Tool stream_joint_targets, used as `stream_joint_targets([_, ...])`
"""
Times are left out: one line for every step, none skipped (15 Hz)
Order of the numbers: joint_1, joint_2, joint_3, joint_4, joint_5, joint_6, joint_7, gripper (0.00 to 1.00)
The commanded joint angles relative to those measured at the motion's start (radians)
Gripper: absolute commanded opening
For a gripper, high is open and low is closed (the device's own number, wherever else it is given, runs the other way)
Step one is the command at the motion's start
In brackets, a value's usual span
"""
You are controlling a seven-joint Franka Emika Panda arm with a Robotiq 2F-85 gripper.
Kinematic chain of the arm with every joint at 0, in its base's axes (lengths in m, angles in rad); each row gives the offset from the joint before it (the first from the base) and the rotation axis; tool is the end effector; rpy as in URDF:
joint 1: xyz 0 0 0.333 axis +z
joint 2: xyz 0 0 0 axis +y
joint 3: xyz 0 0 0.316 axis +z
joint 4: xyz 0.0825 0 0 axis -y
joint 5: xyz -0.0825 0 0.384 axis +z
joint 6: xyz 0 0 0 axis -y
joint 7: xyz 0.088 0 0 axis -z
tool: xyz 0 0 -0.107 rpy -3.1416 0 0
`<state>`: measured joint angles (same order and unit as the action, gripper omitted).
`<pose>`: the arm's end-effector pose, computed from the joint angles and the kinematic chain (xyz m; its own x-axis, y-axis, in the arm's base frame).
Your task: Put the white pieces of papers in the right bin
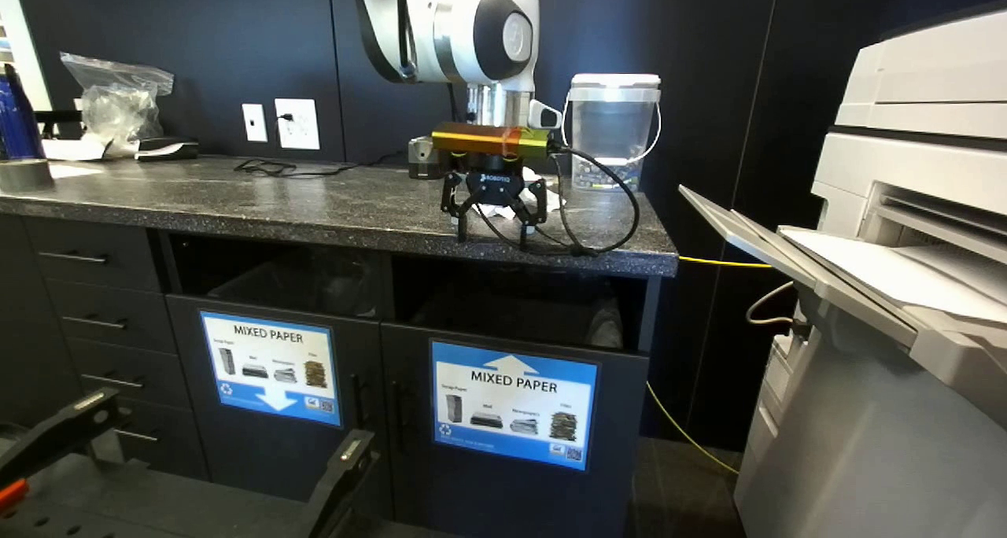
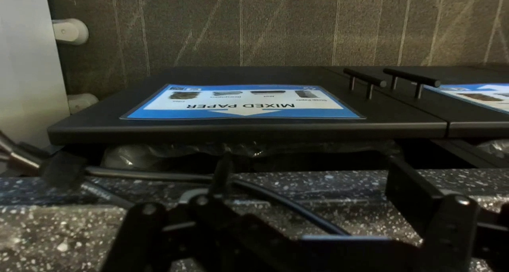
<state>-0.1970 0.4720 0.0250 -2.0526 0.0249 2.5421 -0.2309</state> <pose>0.5876 -0.1026 0.2061 0.9991 0.0354 0.0227 0.0359 -0.9991 -0.0211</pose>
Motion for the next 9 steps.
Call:
stream_joint_targets([0.092, 0.053, -0.072, 0.218, -0.112, -0.197, 0.077, 1.00])
stream_joint_targets([0.112, 0.059, -0.089, 0.250, -0.152, -0.237, 0.107, 1.00])
stream_joint_targets([0.145, 0.060, -0.109, 0.295, -0.219, -0.313, 0.138, 1.00])
stream_joint_targets([0.172, 0.064, -0.117, 0.347, -0.268, -0.358, 0.152, 1.00])
stream_joint_targets([0.175, 0.062, -0.104, 0.406, -0.294, -0.428, 0.100, 1.00])
stream_joint_targets([0.169, 0.057, -0.087, 0.448, -0.296, -0.465, 0.048, 1.00])
stream_joint_targets([0.177, 0.056, -0.077, 0.480, -0.301, -0.487, 0.033, 1.00])
stream_joint_targets([0.163, 0.058, -0.060, 0.515, -0.269, -0.492, -0.001, 1.00])
stream_joint_targets([0.149, 0.063, -0.050, 0.549, -0.237, -0.494, -0.019, 1.00])
